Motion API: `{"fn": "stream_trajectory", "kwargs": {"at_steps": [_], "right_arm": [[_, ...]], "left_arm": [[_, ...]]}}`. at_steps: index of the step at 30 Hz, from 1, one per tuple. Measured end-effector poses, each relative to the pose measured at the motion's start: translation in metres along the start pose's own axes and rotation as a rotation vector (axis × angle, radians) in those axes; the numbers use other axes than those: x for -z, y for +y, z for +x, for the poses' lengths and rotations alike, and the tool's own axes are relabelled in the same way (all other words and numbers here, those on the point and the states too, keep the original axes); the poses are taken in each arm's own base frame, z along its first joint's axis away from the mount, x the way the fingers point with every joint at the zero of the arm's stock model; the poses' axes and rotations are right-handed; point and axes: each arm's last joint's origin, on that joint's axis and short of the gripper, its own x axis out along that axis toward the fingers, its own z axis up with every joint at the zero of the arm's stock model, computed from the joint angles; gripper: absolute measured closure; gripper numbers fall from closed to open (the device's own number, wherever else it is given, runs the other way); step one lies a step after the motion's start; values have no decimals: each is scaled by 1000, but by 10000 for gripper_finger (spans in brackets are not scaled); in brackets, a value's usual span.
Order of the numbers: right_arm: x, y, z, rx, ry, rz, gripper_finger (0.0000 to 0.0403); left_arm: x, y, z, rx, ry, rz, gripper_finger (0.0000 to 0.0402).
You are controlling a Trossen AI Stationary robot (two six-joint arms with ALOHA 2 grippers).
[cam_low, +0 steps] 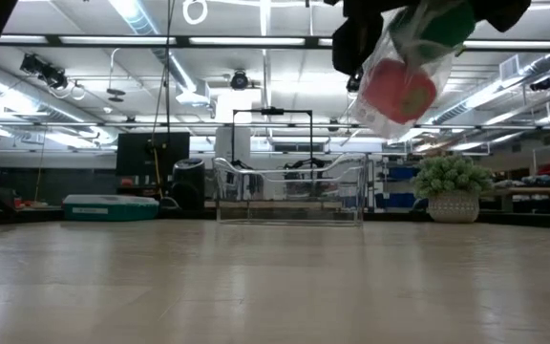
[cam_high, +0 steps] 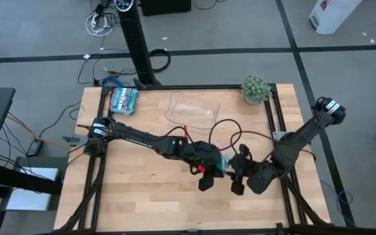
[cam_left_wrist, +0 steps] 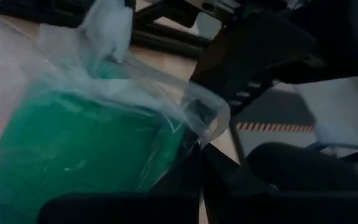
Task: Roll bandage
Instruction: Put the blue bandage into the transparent zip bag, then close the transparent zip bag
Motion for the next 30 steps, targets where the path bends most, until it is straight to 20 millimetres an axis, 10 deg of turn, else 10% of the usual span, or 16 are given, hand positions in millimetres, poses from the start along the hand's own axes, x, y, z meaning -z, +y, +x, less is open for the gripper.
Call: {"fn": "stream_trajectory", "kwargs": {"at_steps": [19, 30], "right_arm": [[-19, -27, -64, -305, 91, 261, 253], [0, 3, -60, -386, 65, -195, 254]], "left_arm": [[-6, 4, -2, 15, -38, -60, 394], [-7, 5, -2, 27, -31, -68, 394]]}}
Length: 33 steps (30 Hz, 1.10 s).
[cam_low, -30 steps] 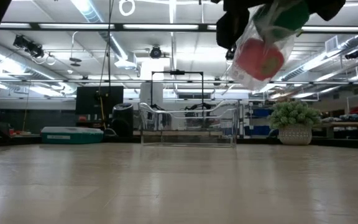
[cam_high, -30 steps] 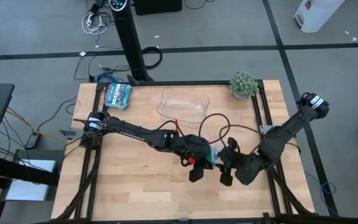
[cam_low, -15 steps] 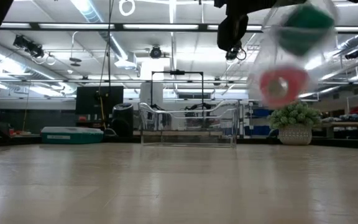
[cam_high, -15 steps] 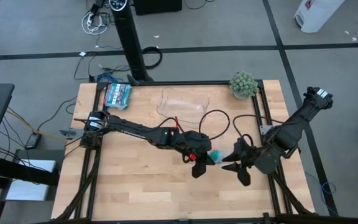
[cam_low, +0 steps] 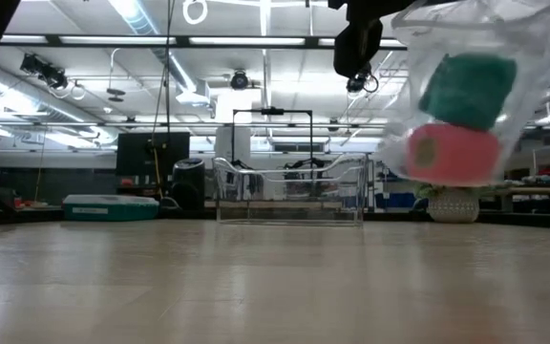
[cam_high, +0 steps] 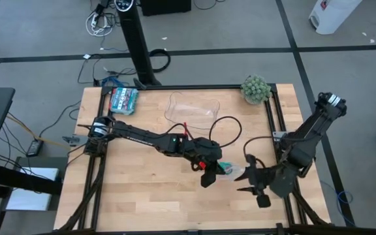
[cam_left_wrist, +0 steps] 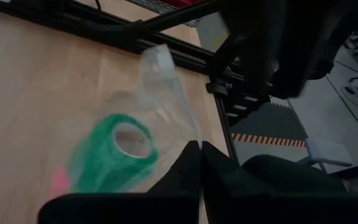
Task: Roll bandage
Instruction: Close the transparent zip bag
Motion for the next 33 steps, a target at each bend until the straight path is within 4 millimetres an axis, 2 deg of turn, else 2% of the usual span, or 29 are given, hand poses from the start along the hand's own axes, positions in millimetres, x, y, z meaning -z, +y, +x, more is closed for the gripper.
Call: {"fn": "stream_trajectory", "kwargs": {"at_steps": [6, 10, 15, 24, 27, 30, 33], "right_arm": [[19, -8, 4, 176, 129, -82, 254], [24, -10, 2, 206, 158, -118, 254], [33, -12, 6, 262, 242, -158, 254], [42, -3, 33, 284, 290, -189, 254], [45, -3, 45, 353, 272, -210, 257], [45, -3, 54, 399, 244, -202, 289], [46, -3, 57, 407, 242, -159, 364]], "left_arm": [[4, 2, 0, -6, 44, -16, 394], [10, 5, -1, -29, 112, -30, 394], [11, 5, -1, -25, 117, -15, 394], [13, 5, -1, -11, 147, 34, 394], [13, 5, -1, -11, 148, 53, 394], [15, 6, -1, -16, 167, 91, 394], [17, 8, -2, -53, 187, 140, 392]]}}
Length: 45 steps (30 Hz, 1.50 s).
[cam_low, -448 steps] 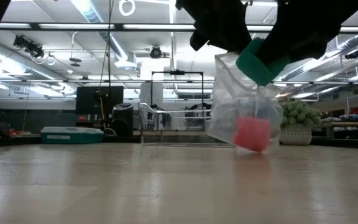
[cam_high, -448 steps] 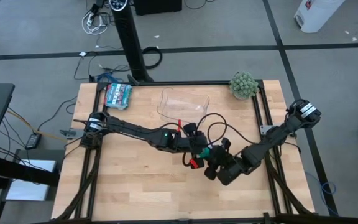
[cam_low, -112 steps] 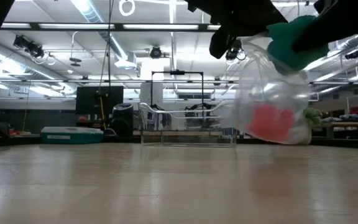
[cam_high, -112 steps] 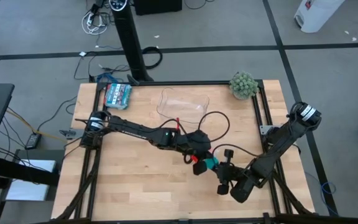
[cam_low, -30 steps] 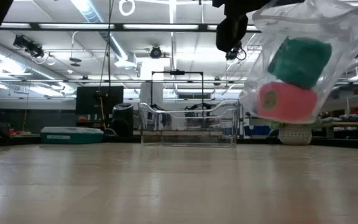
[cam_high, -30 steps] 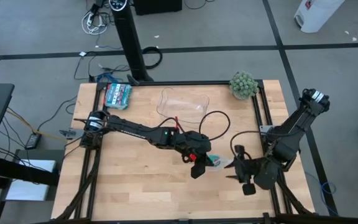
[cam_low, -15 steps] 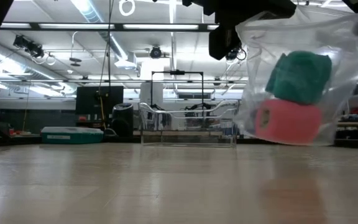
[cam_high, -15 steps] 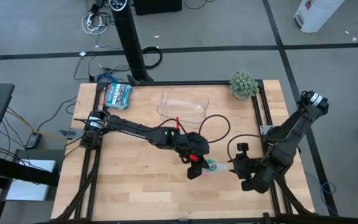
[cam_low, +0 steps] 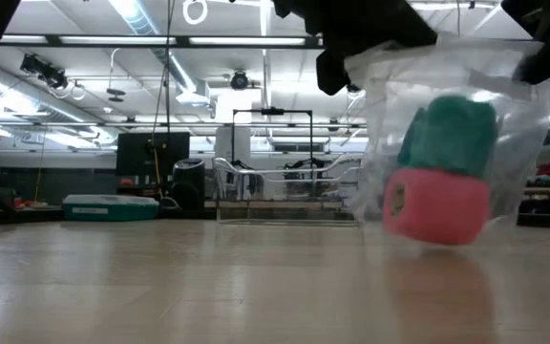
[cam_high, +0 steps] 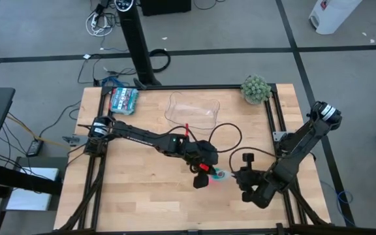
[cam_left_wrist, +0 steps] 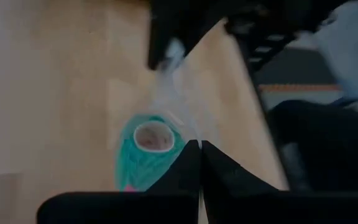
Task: Roll bandage
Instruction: Close the transparent zip bag
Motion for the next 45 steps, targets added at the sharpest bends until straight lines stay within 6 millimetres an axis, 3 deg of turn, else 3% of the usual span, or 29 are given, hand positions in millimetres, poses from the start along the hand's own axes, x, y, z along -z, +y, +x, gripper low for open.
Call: {"fn": "stream_trajectory", "kwargs": {"at_steps": [2, 6, 12, 17, 22, 26, 33, 45], "right_arm": [[0, 1, 1, -11, 4, 10, 390], [0, 1, -3, -74, 29, 84, 399], [-13, -7, -25, -221, 66, 225, 401], [-22, -21, -36, -267, 167, 388, 402], [-28, -33, -26, -226, 196, 476, 402], [-37, -33, -15, -198, 125, 425, 403], [-52, -29, -9, -148, -77, 261, 403], [-62, -40, 0, -141, -104, 236, 403]], "left_arm": [[2, 2, 0, -49, 13, 40, 384], [5, 6, -7, -172, 63, 134, 356], [0, 8, -21, -291, 56, 243, 314], [-11, -12, -29, -242, -40, 368, 304], [-15, -32, -23, -185, -150, 382, 303], [-20, -43, -23, -205, -237, 367, 303], [-18, -44, -22, -237, -224, 365, 302], [-15, -43, -21, -236, -194, 360, 302]]}}
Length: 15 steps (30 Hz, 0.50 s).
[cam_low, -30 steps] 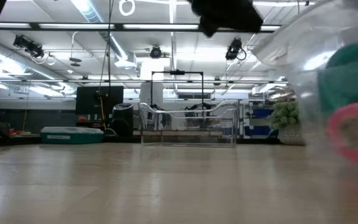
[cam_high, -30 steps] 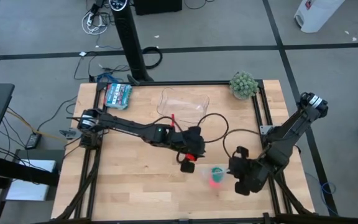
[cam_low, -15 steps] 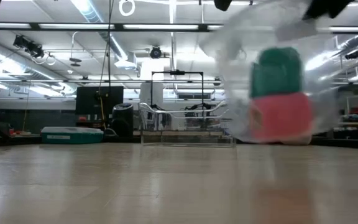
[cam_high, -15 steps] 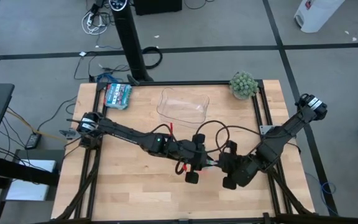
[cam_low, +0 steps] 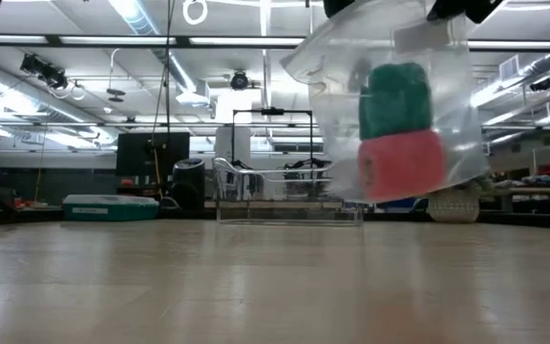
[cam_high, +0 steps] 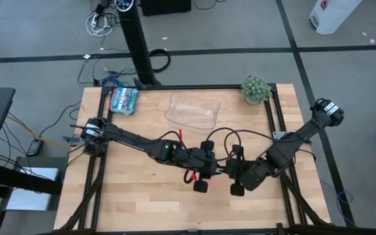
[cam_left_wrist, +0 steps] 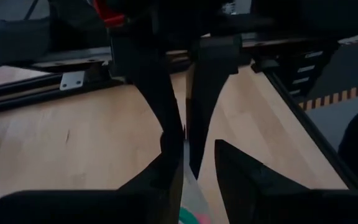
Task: Roll bandage
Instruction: Close the transparent zip bag
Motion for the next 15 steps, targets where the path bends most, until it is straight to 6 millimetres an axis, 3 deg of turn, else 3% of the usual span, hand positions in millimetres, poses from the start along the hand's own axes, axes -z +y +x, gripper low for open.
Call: {"fn": "stream_trajectory", "kwargs": {"at_steps": [15], "right_arm": [[-4, -2, 2, -7, -20, -43, 403]], "left_arm": [[4, 3, 0, -116, 45, 6, 303]]}}
